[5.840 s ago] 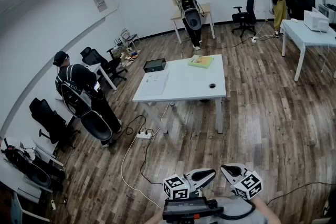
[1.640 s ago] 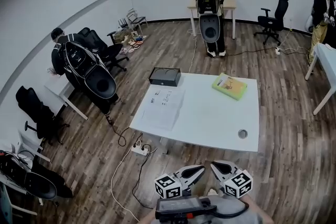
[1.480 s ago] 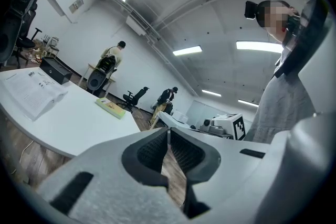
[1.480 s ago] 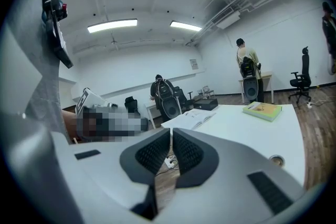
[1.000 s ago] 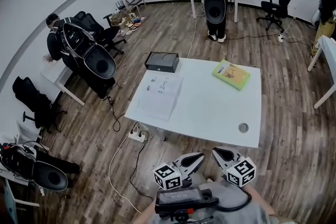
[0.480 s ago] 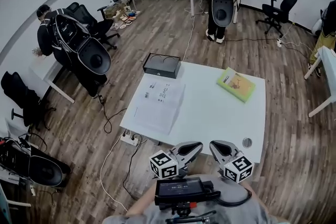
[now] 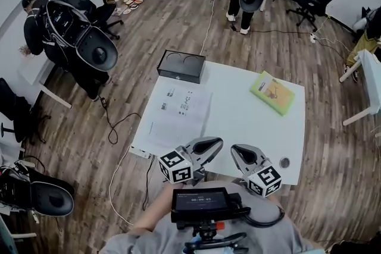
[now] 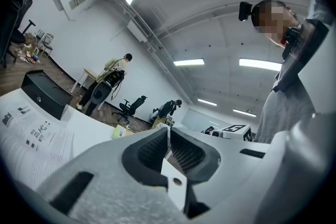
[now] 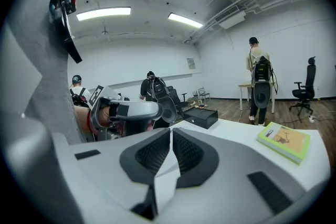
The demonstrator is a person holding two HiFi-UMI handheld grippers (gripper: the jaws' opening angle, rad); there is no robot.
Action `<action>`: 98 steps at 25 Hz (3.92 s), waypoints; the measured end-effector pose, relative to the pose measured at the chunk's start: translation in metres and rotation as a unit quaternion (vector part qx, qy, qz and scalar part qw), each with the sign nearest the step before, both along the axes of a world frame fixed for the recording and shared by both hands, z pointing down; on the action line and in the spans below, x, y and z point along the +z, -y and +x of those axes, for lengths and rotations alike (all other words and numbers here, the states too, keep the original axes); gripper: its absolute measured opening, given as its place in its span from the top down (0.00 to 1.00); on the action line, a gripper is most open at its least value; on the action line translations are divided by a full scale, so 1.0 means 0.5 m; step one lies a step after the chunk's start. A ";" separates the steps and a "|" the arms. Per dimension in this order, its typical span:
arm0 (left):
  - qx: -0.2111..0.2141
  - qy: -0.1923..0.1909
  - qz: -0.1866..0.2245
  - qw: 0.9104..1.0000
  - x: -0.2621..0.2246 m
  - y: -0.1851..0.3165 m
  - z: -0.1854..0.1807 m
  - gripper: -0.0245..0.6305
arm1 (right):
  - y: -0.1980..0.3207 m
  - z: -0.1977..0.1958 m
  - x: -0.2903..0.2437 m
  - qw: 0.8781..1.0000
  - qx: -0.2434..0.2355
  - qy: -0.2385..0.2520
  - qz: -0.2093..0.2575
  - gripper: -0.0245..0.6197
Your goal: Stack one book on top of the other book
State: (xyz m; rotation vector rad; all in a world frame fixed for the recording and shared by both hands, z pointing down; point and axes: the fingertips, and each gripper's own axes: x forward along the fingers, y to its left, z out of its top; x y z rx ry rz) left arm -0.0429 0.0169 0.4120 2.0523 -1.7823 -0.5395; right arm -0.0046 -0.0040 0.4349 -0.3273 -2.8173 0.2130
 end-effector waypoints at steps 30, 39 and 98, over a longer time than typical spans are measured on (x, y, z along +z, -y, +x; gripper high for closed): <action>0.026 -0.025 -0.011 0.999 0.028 0.056 -0.035 0.92 | 0.052 -0.037 0.012 1.000 0.018 -0.012 0.004 0.91; 0.031 -0.024 -0.010 0.999 0.030 0.068 -0.043 0.92 | 0.060 -0.045 0.017 1.000 0.021 -0.013 0.000 0.91; -0.144 -0.061 -0.185 0.970 0.237 -0.332 -0.383 0.72 | -0.111 -0.243 0.221 0.980 -0.116 -0.123 -0.105 0.75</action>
